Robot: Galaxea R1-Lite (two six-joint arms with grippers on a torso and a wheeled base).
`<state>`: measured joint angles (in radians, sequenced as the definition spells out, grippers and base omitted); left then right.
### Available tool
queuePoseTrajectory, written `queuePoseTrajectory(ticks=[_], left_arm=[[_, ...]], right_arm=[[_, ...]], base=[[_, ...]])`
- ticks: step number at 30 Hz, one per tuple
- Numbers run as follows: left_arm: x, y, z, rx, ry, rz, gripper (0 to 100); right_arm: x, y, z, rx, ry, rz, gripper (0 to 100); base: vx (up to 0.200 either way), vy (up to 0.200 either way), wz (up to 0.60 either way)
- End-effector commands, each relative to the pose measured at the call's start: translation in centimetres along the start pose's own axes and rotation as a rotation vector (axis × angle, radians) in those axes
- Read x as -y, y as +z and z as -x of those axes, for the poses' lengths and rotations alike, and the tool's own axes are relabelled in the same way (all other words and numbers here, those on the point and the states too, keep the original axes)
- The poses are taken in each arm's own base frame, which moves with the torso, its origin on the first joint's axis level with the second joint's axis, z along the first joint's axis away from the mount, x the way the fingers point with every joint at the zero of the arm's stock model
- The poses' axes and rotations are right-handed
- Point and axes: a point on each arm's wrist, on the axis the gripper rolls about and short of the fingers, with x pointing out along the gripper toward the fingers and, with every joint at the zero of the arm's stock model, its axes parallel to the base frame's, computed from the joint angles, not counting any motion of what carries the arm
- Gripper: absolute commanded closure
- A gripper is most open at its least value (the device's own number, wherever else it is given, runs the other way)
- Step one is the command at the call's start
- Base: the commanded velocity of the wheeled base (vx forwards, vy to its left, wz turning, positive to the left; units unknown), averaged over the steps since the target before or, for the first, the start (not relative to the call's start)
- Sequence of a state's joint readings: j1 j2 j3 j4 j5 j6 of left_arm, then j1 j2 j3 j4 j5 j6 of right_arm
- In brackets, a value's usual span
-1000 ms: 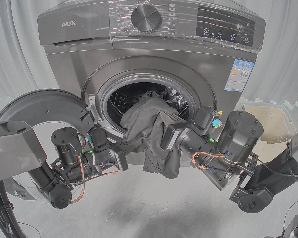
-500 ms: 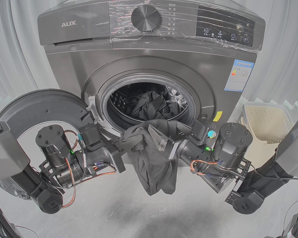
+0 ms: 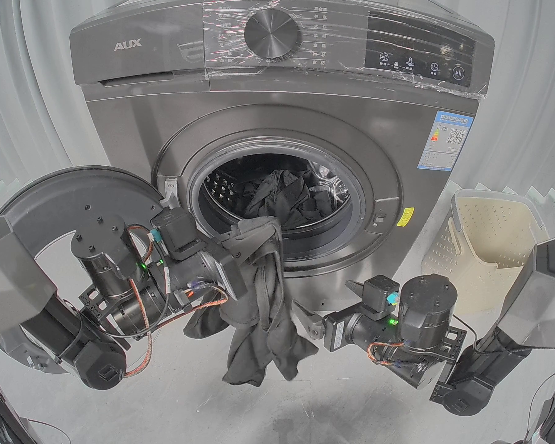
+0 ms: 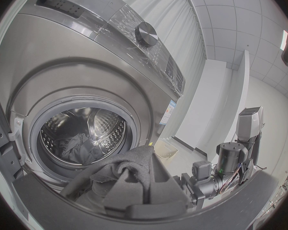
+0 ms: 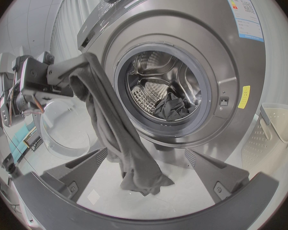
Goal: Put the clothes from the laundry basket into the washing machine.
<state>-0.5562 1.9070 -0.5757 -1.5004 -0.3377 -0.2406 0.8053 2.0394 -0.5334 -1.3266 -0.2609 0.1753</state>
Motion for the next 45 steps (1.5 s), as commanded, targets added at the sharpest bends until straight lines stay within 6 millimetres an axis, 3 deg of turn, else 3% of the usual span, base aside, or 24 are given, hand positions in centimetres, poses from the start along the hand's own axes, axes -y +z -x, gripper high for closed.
queuePoseTrajectory(ticks=[1,34,39,45], left_arm=[[0.1,0.2,-0.1,0.008,-0.004,-0.002,100],[-0.3,1.4,-1.2,0.063,0.039,-0.016,100],[-0.4,1.5,-1.3,0.061,0.044,-0.013,100],[-0.4,1.6,-1.3,0.063,0.044,-0.014,100]], right_arm=[[0.2,-1.0,-0.1,-0.035,-0.005,0.01,0],[1.2,-6.0,-1.2,-0.193,-0.039,0.085,0],[0.9,-6.7,-1.7,-0.205,-0.014,0.093,0],[0.8,-6.8,-4.2,-0.146,0.02,0.098,0]], base=[[0.0,0.0,0.0],[0.0,0.0,0.0],[0.0,0.0,0.0],[0.0,0.0,0.0]])
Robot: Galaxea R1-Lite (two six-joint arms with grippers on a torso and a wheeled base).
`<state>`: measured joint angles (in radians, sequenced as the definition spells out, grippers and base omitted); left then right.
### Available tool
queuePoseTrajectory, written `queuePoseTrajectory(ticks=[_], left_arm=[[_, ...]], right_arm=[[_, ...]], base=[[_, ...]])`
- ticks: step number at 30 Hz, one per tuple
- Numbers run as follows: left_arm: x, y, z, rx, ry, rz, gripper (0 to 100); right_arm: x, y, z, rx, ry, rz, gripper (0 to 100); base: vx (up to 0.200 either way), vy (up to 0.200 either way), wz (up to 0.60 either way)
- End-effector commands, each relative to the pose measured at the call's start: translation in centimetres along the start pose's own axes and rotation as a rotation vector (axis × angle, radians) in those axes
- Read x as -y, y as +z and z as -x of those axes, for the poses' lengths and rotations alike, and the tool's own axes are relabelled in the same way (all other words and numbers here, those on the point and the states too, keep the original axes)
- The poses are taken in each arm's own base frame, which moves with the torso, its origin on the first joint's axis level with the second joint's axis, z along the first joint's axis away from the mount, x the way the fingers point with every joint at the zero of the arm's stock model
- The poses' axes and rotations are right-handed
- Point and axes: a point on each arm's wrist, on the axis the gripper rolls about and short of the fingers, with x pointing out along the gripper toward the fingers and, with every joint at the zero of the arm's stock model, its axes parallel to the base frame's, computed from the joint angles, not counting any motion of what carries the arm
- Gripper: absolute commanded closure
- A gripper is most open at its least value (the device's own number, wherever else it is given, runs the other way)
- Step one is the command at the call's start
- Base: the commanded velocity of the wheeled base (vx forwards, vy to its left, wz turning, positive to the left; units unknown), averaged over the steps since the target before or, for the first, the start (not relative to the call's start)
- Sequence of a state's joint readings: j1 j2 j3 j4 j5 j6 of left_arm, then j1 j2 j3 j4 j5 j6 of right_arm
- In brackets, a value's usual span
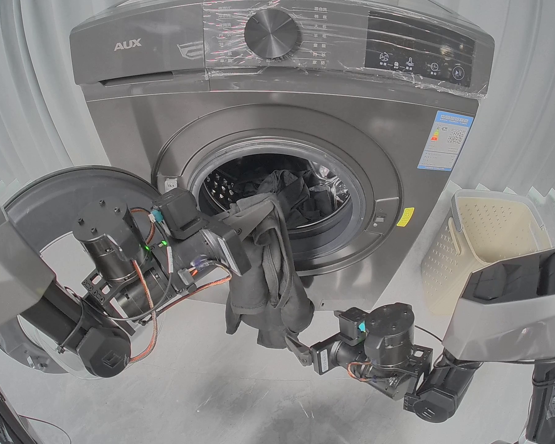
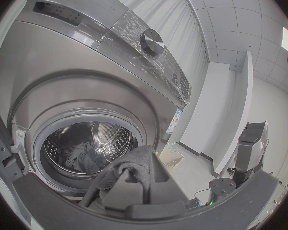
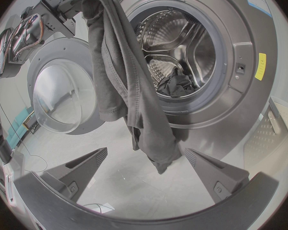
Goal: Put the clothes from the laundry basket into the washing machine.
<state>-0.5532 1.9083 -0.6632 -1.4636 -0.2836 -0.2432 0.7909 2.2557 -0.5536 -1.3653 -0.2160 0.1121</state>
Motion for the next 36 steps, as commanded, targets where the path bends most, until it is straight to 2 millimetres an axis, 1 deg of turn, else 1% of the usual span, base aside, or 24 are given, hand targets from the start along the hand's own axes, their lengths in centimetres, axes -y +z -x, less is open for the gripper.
queuePoseTrajectory(ticks=[1,6,10,11,18,28,30,34,36], left_arm=[[-0.1,0.1,0.0,0.004,0.001,-0.001,100],[0.0,0.1,0.0,0.004,0.0,-0.001,100],[0.0,0.2,0.0,0.007,-0.001,-0.001,100],[0.0,0.2,0.0,0.008,-0.001,-0.002,100],[0.1,0.4,0.1,0.013,-0.001,-0.002,100],[0.0,0.3,0.2,0.009,0.002,-0.001,100],[-0.2,0.1,0.3,0.004,0.011,0.0,100],[-0.8,0.1,0.7,0.001,0.033,-0.008,100],[-1.2,0.2,1.0,-0.001,0.049,-0.015,100]], right_arm=[[0.0,-0.5,-1.9,0.017,0.013,0.005,0],[0.2,-1.0,-3.6,0.026,0.003,0.016,0],[0.9,-1.1,-4.7,0.037,-0.015,0.018,0],[1.0,-1.0,-5.0,0.043,-0.021,0.015,100],[1.9,-0.1,-6.2,0.091,-0.031,0.0,100],[1.6,0.1,-5.7,0.094,-0.02,0.002,100],[1.5,0.7,-4.9,0.099,-0.012,-0.001,100],[1.8,2.1,-2.3,0.106,0.021,-0.001,100],[2.4,3.2,-0.4,0.127,0.041,-0.006,100]], base=[[0.0,0.0,0.0],[0.0,0.0,0.0],[0.0,0.0,0.0],[0.0,0.0,0.0],[0.0,0.0,0.0],[0.0,0.0,0.0],[0.0,0.0,0.0],[0.0,0.0,0.0],[0.0,0.0,0.0]])
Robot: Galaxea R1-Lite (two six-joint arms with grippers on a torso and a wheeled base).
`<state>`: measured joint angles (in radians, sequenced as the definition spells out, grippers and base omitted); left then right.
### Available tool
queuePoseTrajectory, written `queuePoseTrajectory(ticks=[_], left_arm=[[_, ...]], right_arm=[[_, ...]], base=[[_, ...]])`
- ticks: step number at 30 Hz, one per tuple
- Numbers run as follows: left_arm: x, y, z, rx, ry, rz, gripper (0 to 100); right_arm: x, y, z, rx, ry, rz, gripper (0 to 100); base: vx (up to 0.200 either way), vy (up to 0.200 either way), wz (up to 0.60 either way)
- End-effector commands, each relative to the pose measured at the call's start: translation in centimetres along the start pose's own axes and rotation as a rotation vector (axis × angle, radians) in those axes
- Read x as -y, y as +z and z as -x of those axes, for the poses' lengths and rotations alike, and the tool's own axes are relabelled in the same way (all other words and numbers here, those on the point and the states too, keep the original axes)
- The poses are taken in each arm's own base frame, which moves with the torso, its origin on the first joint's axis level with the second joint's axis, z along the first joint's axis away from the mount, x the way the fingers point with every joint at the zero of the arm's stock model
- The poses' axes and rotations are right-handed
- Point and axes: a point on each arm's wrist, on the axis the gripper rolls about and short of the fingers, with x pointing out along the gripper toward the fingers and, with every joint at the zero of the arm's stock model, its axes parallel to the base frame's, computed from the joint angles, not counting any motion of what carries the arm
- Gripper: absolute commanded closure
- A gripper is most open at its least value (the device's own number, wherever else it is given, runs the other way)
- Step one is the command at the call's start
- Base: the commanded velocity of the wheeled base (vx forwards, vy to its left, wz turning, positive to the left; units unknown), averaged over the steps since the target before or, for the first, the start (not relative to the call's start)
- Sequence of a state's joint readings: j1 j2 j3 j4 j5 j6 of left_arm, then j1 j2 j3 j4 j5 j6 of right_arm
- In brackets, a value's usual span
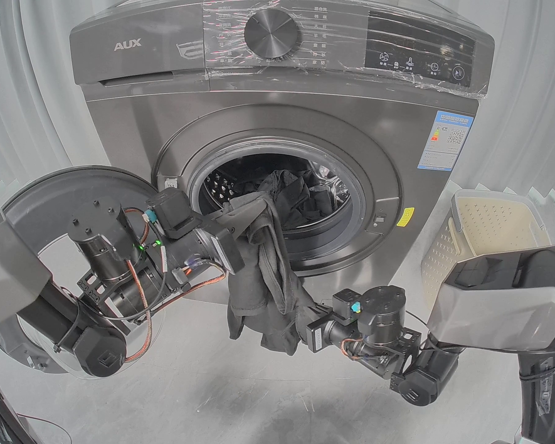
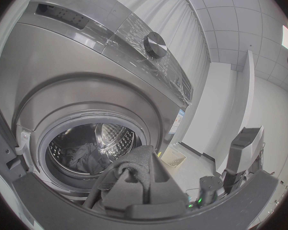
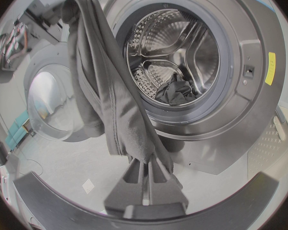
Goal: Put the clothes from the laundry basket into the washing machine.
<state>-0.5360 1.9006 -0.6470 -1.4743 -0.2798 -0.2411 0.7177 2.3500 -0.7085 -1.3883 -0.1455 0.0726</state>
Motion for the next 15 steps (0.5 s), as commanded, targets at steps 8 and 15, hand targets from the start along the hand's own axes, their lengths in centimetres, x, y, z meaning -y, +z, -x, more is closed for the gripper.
queuePoseTrajectory(ticks=[8,15], left_arm=[[-0.3,0.3,2.7,-0.031,0.035,-0.008,100],[0.1,0.7,4.5,-0.019,0.042,-0.032,100]], right_arm=[[4.1,7.1,6.9,0.192,0.031,-0.027,100],[5.0,7.7,7.3,0.26,0.032,-0.058,100]], base=[[0.0,0.0,0.0],[0.0,0.0,0.0]])
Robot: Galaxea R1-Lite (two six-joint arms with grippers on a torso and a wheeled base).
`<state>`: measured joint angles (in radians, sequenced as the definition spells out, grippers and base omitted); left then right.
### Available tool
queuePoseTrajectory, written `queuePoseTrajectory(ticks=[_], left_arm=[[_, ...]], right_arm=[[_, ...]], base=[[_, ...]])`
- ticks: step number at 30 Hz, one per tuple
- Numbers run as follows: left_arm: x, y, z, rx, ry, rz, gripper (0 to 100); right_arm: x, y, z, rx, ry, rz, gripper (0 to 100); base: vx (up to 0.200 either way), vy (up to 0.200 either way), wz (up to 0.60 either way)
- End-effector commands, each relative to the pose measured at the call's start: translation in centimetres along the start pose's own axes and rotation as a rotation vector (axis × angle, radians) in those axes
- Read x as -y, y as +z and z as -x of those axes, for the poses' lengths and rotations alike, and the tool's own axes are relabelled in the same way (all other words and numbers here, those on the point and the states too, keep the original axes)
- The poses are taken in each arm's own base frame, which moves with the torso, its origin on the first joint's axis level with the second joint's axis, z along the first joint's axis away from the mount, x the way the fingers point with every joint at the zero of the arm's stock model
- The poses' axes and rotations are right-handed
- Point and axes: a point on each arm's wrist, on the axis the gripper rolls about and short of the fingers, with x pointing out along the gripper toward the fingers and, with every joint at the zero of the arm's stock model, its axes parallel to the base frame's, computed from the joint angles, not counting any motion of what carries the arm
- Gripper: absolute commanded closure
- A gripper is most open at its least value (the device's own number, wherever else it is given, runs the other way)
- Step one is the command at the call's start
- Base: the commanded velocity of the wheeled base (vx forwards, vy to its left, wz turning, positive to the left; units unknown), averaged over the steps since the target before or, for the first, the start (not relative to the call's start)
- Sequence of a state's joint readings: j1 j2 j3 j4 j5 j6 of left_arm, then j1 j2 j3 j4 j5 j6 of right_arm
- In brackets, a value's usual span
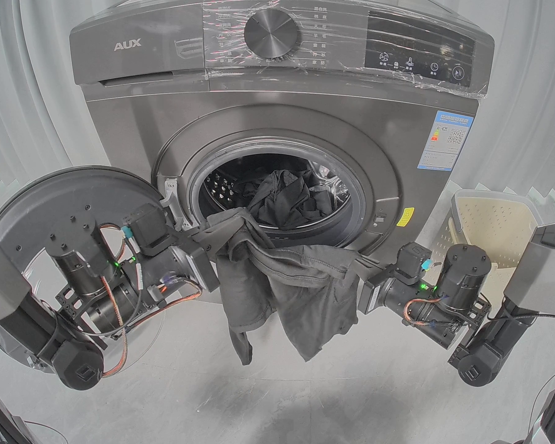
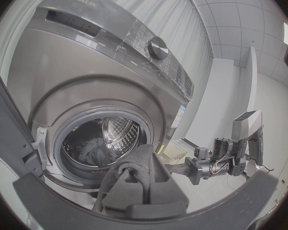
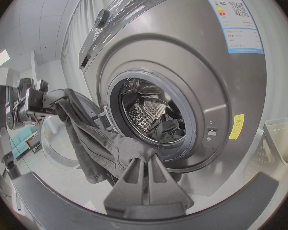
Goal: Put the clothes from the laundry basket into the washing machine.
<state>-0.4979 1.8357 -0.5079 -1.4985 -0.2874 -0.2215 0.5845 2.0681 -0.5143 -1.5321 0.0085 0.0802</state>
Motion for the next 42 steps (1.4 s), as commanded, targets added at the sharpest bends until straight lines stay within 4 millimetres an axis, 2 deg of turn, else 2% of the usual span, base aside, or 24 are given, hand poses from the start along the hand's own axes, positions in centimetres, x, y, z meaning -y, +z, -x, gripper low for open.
queuePoseTrajectory(ticks=[1,7,12,16,28,42], left_arm=[[0.3,0.8,1.7,0.026,0.005,-0.021,100],[0.7,1.2,3.1,0.031,0.005,-0.025,100],[0.9,1.2,3.4,0.03,-0.002,-0.059,100],[0.5,1.3,3.5,0.031,0.014,-0.082,100],[-0.1,1.2,3.7,0.026,0.044,-0.102,100],[-1.0,1.3,3.7,0.029,0.084,-0.13,100]], right_arm=[[0.4,1.0,0.9,0.029,-0.006,-0.025,100],[-0.1,0.8,2.1,-0.002,0.019,-0.052,100],[-2.0,2.6,3.7,0.044,0.096,-0.052,100],[-2.1,4.0,4.1,0.095,0.095,-0.061,100],[-1.3,5.4,3.8,0.166,0.007,-0.065,100],[-0.8,8.4,3.4,0.293,-0.041,-0.068,100]], base=[[0.0,0.0,0.0],[0.0,0.0,0.0],[0.0,0.0,0.0],[0.0,0.0,0.0],[0.0,0.0,0.0],[0.0,0.0,0.0]])
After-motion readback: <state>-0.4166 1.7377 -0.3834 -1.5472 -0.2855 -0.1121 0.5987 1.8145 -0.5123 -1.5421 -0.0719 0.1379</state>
